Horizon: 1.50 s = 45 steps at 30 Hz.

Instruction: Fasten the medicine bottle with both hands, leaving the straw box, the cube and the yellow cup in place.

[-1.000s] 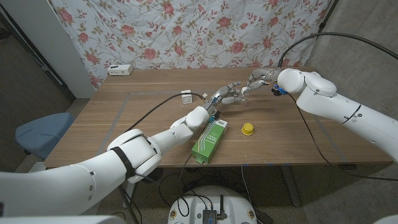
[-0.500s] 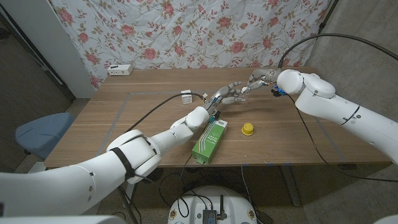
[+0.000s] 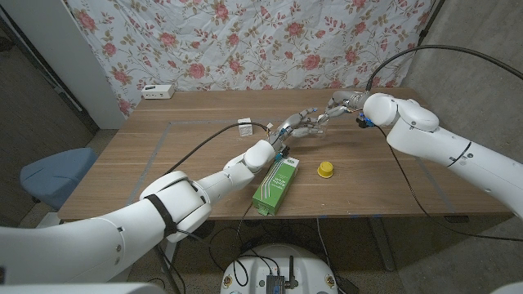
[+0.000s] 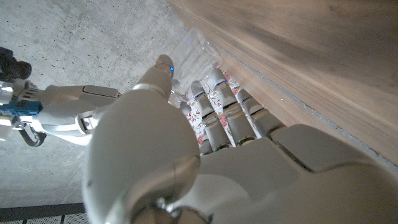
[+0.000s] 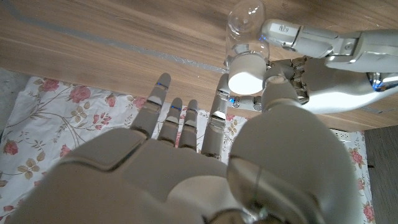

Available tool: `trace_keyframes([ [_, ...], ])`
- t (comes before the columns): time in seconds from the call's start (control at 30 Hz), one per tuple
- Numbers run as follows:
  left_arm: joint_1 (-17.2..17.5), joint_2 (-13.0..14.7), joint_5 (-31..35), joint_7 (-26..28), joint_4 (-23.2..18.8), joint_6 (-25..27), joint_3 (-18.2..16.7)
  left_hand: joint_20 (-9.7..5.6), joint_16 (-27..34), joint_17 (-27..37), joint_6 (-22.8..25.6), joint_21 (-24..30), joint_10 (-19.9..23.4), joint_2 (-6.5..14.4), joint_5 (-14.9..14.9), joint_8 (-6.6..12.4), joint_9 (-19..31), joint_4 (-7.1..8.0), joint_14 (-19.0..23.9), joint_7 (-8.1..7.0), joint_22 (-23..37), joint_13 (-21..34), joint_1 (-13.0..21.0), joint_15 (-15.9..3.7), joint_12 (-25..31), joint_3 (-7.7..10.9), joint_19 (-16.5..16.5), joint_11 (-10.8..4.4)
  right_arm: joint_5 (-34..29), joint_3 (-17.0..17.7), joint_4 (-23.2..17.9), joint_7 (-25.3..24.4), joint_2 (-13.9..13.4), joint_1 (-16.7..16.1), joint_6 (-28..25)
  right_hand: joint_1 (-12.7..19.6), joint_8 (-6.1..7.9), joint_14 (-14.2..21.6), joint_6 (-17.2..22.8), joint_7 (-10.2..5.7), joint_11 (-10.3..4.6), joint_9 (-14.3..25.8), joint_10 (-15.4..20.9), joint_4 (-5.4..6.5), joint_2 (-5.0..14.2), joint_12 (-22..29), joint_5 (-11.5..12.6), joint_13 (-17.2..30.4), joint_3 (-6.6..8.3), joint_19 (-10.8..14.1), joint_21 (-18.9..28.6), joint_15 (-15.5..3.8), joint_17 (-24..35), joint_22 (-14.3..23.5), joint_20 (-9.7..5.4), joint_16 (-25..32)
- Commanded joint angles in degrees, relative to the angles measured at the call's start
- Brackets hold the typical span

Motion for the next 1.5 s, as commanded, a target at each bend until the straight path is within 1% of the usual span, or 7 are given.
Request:
trace_keyframes([
  [0.03, -0.1, -0.2, -0.1, -0.1, 0.5, -0.3, -0.1, -8.29, 0.0, 0.1, 0.1, 0.2, 0.3, 0.1, 0.1, 0.06, 0.2, 0.11, 0.4, -0.44, 0.2, 0.3, -0.4, -6.49, 0.4, 0.46, 0.4, -0.16, -2.6, -1.3, -0.9, -0.3, 0.1, 0.2, -1.9, -0.7, 0.57, 1.0, 1.5, 0.02, 0.06, 0.2, 1.1, 0.26, 0.1, 0.4, -0.2, 0.0, -0.3, 1.0, 0.4, -0.24, 0.1, 0.1, -0.24, 0.6],
  [0.4, 0.4, 0.3, 0.0, -0.1, -0.8, 0.2, -0.1, -8.21, 0.0, 0.1, 0.2, 0.2, 0.3, 0.1, 0.1, 0.09, 0.2, 0.08, 0.5, -0.47, 0.2, 0.3, -0.4, -6.43, 0.4, 0.67, 0.4, -0.07, -4.2, -1.9, -0.9, -1.1, 1.0, 0.0, -2.9, -1.9, 1.2, 2.4, 4.7, 0.27, 0.1, -0.1, 3.0, 0.42, -0.14, 0.7, -0.2, 0.0, -0.9, 1.9, 0.4, -0.61, 0.1, 0.0, -0.55, 0.8],
  [0.9, 1.3, 1.0, 0.3, 0.2, -2.9, 0.9, -0.4, -8.02, 0.0, 0.1, 0.1, 0.1, 0.0, 0.1, 0.2, 0.06, 0.2, 0.07, 0.6, -0.52, 0.1, 0.3, -0.5, -6.35, 0.4, 0.9, 0.5, 0.0, -11.9, -6.0, -1.9, 0.6, 2.4, 1.3, -8.4, -4.7, 1.88, 5.0, 9.0, 0.41, 0.33, -0.5, 6.1, 1.0, -1.08, 1.0, -0.3, -0.1, -2.23, 3.3, 0.4, -0.6, 0.1, 0.1, -0.47, 1.2],
  [0.97, 1.4, 1.1, 0.3, 0.1, -3.1, 1.0, -0.4, -7.98, 0.0, 0.1, 0.2, 0.1, 0.0, 0.1, 0.2, 0.06, 0.2, 0.07, 0.6, -0.53, 0.1, 0.3, -0.5, -6.34, 0.4, 0.94, 0.5, -0.07, -12.5, -6.0, -2.1, 0.5, 2.5, 1.1, -8.9, -5.2, 2.08, 5.4, 10.1, 0.48, 0.63, -0.6, 6.7, 1.09, -1.18, 1.1, -0.2, -0.1, -2.43, 3.5, 0.3, -0.83, 0.1, 0.1, -0.42, 1.2],
  [1.07, 1.5, 1.1, 0.3, 0.2, -3.4, 1.2, -0.4, -8.01, 0.0, 0.1, 0.4, 0.1, 0.0, 0.1, 0.1, 0.14, 0.2, 0.07, 0.6, -0.64, 0.1, 0.3, -0.6, -6.27, 0.4, 0.96, 0.5, -0.2, -13.4, -6.0, -2.4, 0.3, 2.6, 0.7, -9.5, -5.6, 2.29, 5.8, 11.2, 0.72, 0.36, -0.7, 7.2, 1.12, -1.23, 1.1, -0.2, -0.1, -2.58, 4.0, 0.4, -0.69, 0.1, 0.1, -0.46, 1.3],
  [1.27, 1.6, 1.1, 0.3, 0.1, -3.5, 1.2, -0.5, -7.92, 0.0, 0.1, 0.5, 0.1, -0.1, 0.1, 0.2, 0.16, 0.2, 0.06, 0.6, -0.7, 0.1, 0.3, -0.6, -6.27, 0.4, 1.05, 0.5, -0.02, -15.1, -6.0, -2.7, -0.4, 3.0, 0.0, -10.7, -6.4, 2.93, 7.2, 14.4, 0.38, 0.41, -0.9, 9.5, 1.17, -1.17, 1.5, 0.0, -0.2, -2.87, 4.7, 0.4, -0.96, 0.1, 0.1, -0.73, 1.4],
  [1.5, 1.5, 1.0, 0.4, 0.1, -3.3, 1.1, -0.5, -7.93, 0.0, 0.1, 0.6, 0.1, -0.1, 0.1, 0.2, 0.17, 0.2, 0.07, 0.7, -0.81, 0.1, 0.3, -0.6, -6.23, 0.4, 1.13, 0.6, -0.05, -15.3, -5.5, -2.9, -0.9, 3.6, -0.7, -11.4, -7.2, 3.04, 7.9, 15.6, 0.52, 0.49, -1.0, 10.4, 1.38, -1.14, 1.5, 0.1, -0.2, -3.11, 5.1, 0.4, -0.81, 0.2, 0.1, -0.84, 1.5],
])
